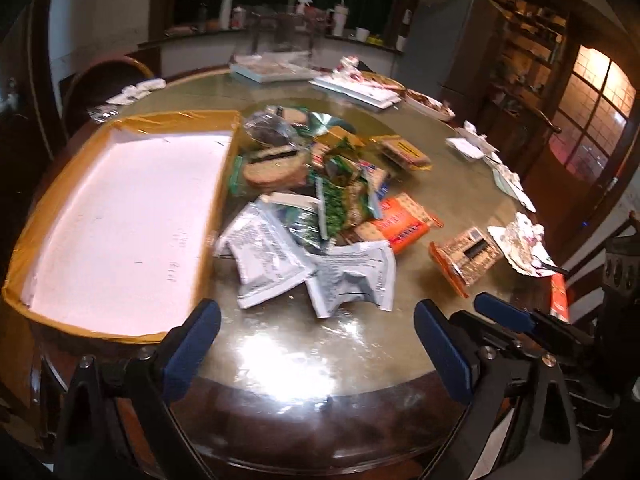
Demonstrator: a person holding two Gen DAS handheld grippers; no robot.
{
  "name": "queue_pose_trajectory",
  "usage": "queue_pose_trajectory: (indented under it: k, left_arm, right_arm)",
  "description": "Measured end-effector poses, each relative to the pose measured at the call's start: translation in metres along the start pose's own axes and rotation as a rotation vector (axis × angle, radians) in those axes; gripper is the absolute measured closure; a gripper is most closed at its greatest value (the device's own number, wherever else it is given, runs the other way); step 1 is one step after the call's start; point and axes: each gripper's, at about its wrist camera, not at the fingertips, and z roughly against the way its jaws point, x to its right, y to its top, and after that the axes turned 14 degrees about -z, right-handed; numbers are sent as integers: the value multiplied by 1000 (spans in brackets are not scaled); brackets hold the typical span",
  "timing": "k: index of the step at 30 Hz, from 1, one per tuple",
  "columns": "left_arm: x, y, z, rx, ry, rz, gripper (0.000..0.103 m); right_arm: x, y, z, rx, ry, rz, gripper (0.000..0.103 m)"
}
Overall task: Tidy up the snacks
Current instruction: 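Grasp the white printed sachet with the left gripper while the right gripper approaches the brown biscuit bar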
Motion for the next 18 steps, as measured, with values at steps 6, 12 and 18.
queue_pose_trajectory:
  k: [6,12,18]
  left_arm:
    - [16,12,-27,-38,-36,-51,7]
    - [27,25,-69,-90,-77,-96,7]
    - [26,23,-90,-151,-37,-118,43]
  right_arm:
    - [32,0,13,33,-60,-11,41]
    - [52,11,13,26,-137,-107,33]
    - [74,29,-1,33,-149,-230,29]
